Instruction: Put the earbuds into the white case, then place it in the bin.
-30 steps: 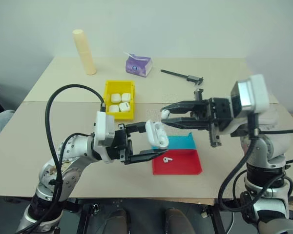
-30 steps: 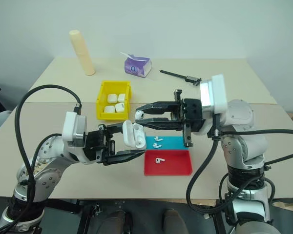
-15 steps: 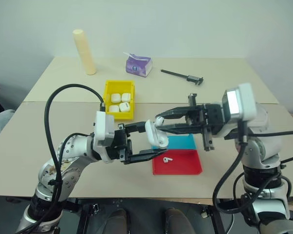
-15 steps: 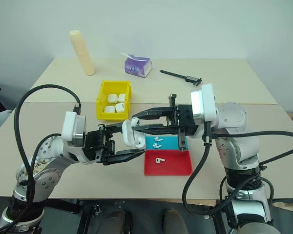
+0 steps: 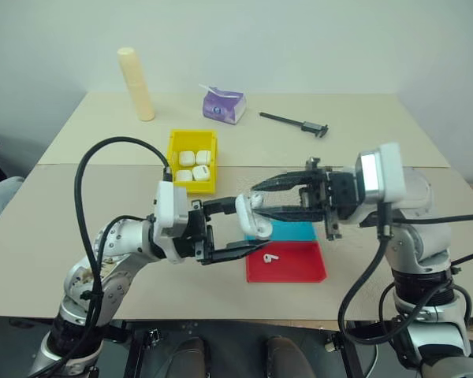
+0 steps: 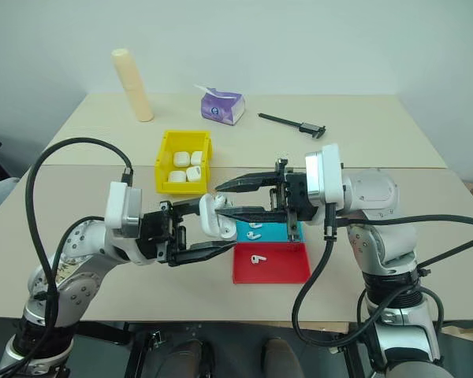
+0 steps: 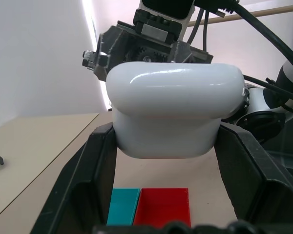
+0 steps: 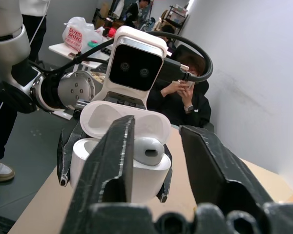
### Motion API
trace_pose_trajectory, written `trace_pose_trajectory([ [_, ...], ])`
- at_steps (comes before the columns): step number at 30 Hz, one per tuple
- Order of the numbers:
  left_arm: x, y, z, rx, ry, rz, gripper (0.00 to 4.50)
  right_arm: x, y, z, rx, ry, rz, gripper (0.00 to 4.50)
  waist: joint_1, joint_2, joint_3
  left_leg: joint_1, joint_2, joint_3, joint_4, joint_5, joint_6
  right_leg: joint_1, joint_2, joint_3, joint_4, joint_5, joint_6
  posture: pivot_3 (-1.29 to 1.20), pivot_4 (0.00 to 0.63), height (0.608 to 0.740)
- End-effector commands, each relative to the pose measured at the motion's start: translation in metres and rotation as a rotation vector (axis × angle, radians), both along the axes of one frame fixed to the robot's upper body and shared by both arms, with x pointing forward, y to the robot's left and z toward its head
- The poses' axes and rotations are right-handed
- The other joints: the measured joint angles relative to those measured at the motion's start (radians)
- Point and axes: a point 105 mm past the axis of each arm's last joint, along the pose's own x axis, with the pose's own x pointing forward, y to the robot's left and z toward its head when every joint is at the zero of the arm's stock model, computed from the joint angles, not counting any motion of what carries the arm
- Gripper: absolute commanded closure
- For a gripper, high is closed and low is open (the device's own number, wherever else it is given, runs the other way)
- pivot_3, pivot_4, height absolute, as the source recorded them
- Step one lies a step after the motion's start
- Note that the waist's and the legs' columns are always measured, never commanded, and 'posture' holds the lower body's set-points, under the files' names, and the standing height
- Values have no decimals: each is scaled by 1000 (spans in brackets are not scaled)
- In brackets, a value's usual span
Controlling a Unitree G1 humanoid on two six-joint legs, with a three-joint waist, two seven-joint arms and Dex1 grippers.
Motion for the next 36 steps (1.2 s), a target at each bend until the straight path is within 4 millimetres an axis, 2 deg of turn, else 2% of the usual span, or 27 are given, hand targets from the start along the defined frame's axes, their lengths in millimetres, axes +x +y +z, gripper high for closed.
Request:
trace_pose_trajectory([
  [1,-4,-1,8,-24,-48,-4,1760,-4,-2,-4,-34,-36,18,2653,0,0,0,0,0,0,0,0,0,0,0,0,0,0,0,0,150,740],
  [6,-1,2,4,2,-52,32,1760,-5,-12,1,-45,-48,17,2653,0,0,0,0,0,0,0,0,0,0,0,0,0,0,0,0,150,740],
  [10,5,23,-19,102,-27,115,1760,10,-23,10,-157,-43,-50,2653,-4,0,0,0,0,0,0,0,0,0,0,1,0,0,0,0,150,740],
  [14,1,46,-45,213,-24,182,1760,30,-27,12,-312,-89,-127,2653,-6,0,0,1,1,1,-1,0,0,-1,0,1,0,0,-1,0,150,740],
  [17,-5,65,-68,303,2,234,1760,52,-24,2,-531,-115,-186,2653,-8,1,0,1,1,3,-2,0,0,-2,0,2,0,-1,-2,0,150,740],
  [20,-9,76,-86,375,20,280,1760,72,-21,-20,-753,-189,-214,2653,-4,1,0,1,1,4,-2,0,0,-3,-1,1,0,-1,-2,0,150,740],
  [24,-12,78,-97,384,19,338,1760,95,-15,-52,-982,-276,-215,2653,0,1,1,0,1,7,-2,0,0,-3,-2,0,-1,-1,-2,0,150,740],
  [29,-14,74,-100,377,22,372,1760,112,-3,-72,-1100,-322,-207,2653,-1,1,1,-2,1,9,-2,0,0,-5,-2,0,0,-1,-2,0,150,740],
  [36,-14,74,-104,382,24,403,1760,123,6,-88,-1172,-304,-209,2653,-4,1,1,0,2,10,-2,0,0,-4,-2,0,1,-1,-3,0,150,740],
])
